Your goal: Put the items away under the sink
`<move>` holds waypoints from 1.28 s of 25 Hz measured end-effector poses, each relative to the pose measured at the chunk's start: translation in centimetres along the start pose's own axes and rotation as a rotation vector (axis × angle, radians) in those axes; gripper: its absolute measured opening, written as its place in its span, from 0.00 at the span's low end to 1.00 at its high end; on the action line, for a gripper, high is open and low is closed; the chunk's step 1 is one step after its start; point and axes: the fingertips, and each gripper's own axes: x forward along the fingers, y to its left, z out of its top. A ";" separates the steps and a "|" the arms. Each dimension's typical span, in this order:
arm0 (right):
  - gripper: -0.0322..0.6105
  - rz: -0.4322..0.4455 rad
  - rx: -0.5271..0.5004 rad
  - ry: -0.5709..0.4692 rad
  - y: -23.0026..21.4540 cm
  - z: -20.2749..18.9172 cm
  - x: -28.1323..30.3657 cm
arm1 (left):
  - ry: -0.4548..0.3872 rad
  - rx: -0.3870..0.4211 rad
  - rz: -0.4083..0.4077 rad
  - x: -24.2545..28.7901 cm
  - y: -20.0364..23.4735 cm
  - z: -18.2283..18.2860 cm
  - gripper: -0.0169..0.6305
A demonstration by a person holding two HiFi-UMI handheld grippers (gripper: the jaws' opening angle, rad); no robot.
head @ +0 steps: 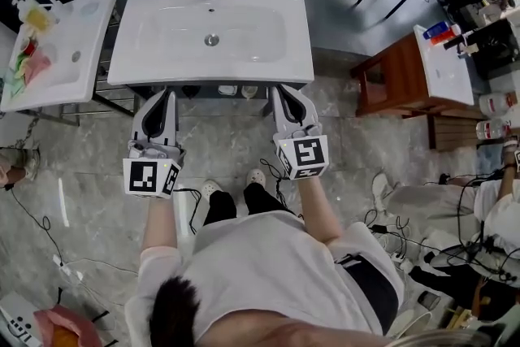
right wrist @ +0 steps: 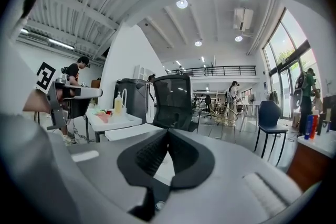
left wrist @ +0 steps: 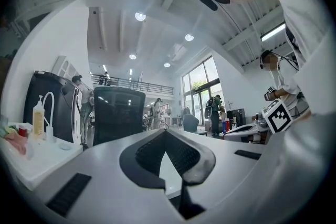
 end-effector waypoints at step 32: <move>0.07 -0.076 0.007 -0.116 -1.4 8.3 -2.2 | -0.120 -0.012 -0.053 0.4 -1.5 6.7 0.04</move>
